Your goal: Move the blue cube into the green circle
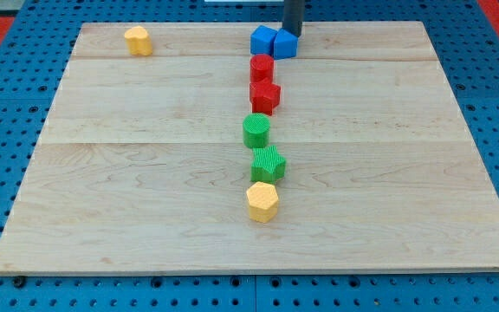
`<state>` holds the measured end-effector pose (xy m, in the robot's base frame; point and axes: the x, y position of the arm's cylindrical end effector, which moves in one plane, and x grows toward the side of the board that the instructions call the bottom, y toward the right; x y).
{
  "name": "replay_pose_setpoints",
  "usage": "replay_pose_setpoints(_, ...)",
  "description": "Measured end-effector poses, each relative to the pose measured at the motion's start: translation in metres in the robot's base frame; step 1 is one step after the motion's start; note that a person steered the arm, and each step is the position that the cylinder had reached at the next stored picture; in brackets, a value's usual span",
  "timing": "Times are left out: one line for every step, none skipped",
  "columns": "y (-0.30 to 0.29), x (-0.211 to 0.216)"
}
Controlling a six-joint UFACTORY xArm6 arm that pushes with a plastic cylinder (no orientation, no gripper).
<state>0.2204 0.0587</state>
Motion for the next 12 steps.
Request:
replay_pose_setpoints(-0.007,0.004)
replay_pose_setpoints(-0.041,0.015)
replay_pose_setpoints(-0.059,-0.02)
replay_pose_setpoints(-0.097,0.003)
replay_pose_setpoints(-0.049,0.044)
replay_pose_setpoints(-0.073,0.04)
replay_pose_setpoints(-0.082,0.073)
replay_pose_setpoints(-0.067,0.118)
replay_pose_setpoints(-0.101,0.143)
replay_pose_setpoints(-0.15,0.143)
replay_pose_setpoints(-0.181,0.142)
replay_pose_setpoints(-0.181,0.143)
